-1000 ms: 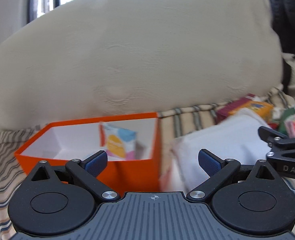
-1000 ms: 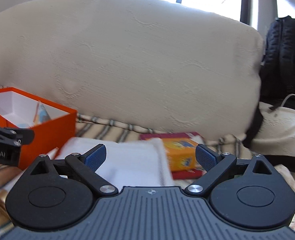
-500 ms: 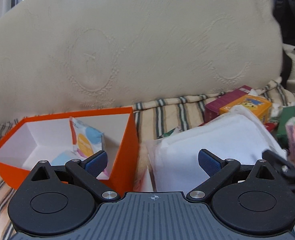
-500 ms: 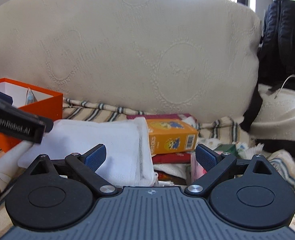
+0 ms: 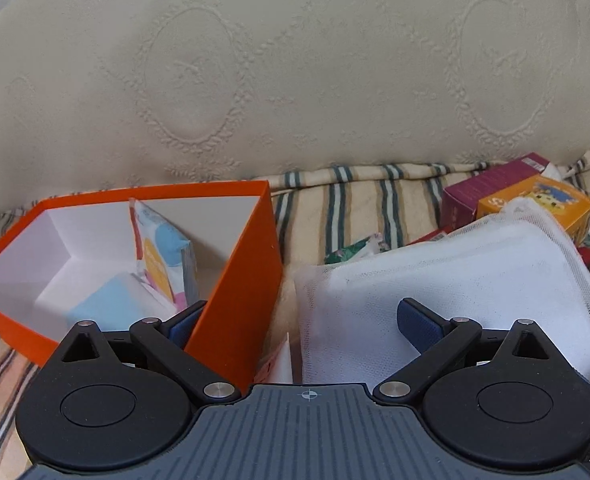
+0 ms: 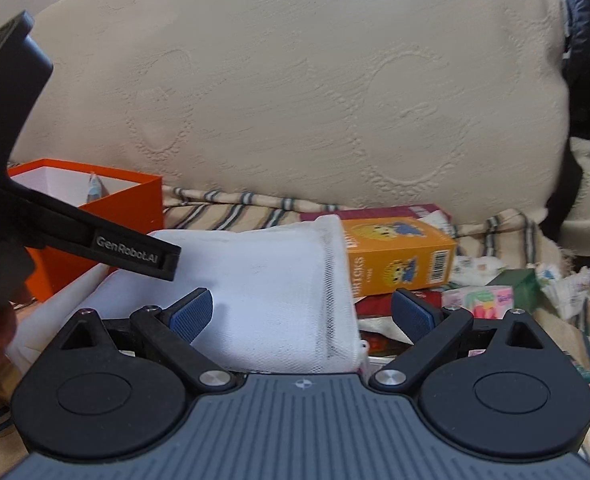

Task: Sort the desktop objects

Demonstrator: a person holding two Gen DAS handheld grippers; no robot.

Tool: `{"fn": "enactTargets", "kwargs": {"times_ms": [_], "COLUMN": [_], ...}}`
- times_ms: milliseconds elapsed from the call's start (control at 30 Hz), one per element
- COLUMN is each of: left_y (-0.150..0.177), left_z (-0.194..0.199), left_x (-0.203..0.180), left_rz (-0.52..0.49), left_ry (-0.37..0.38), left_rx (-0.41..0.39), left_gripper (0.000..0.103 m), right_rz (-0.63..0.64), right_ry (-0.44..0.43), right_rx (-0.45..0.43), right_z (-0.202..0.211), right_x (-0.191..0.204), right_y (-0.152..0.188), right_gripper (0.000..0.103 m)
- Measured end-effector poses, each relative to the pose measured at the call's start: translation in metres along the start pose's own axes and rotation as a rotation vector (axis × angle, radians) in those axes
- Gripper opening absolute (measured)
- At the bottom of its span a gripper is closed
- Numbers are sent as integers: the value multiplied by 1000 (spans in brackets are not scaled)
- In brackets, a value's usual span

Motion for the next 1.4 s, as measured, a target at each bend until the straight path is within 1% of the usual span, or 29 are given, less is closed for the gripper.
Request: {"fn": "enactTargets", "kwargs": {"times_ms": [200,267,300,333,367,400,467,567,733,800,900,1000,1133,1200,1233,1333,1400], "left_y": [-1,-2,-2,-2,-1,1,2,2,-1,-2,-2,-1,-4,-9,-10,-11,-7], "left_z": [-4,-4,-4,-4,-4,-3,-2,1,13,16,20,26,39,46,49,54,52], "left_x": [-3,-5,-6,-5,-5,-4,-3,1,5,4,5,8,23,30,32,27,15], "left_rz": [-8,-11,-13,-14,-15,-18,-23,-12,-17,-14,-7,-8,28,61,75,96,73], "left_ry": [-12,-7,-5,-4,-3,2,8,14,0,18,18,8,-35,-14,13,115,147], "left_rx": [5,4,4,3,2,0,-4,-4,-42,-37,-31,-38,-85,-90,-84,-31,13], "left_gripper": [103,103,103,103,103,102,100,98,96,94,95,95,95,95,95,96,96], "right_rz": [-27,-32,-39,-49,-64,-82,-95,-89,-107,-106,-116,-115,-165,-179,-183,-198,-196], "right_ry": [-29,-44,-52,-58,-64,-83,-106,-97,-82,-72,-49,-21,3,14,18,27,30], "right_rx": [38,47,57,69,84,100,107,101,79,66,42,37,22,17,12,5,3], "right_z": [-7,-7,-8,-10,-12,-14,-15,-14,-6,-1,8,17,29,33,35,37,40], "right_x": [1,2,3,2,1,0,0,1,-5,-6,-11,-18,-35,-41,-43,-47,-48], "right_y": [3,4,4,5,6,8,9,8,6,6,3,5,8,9,10,10,12], "right_gripper": [95,84,62,34,19,8,7,7,5,5,5,5,4,4,4,4,4]}}
Point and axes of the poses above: each gripper's, at about its wrist camera, not at the fingertips, and z roughly against the way its jaws point, x to its left, y to its underside, the point moved 8 cm from there along -z, roughly the way its jaws point, and after that the axes turned 9 degrees about -y, right-handed, at the moved point
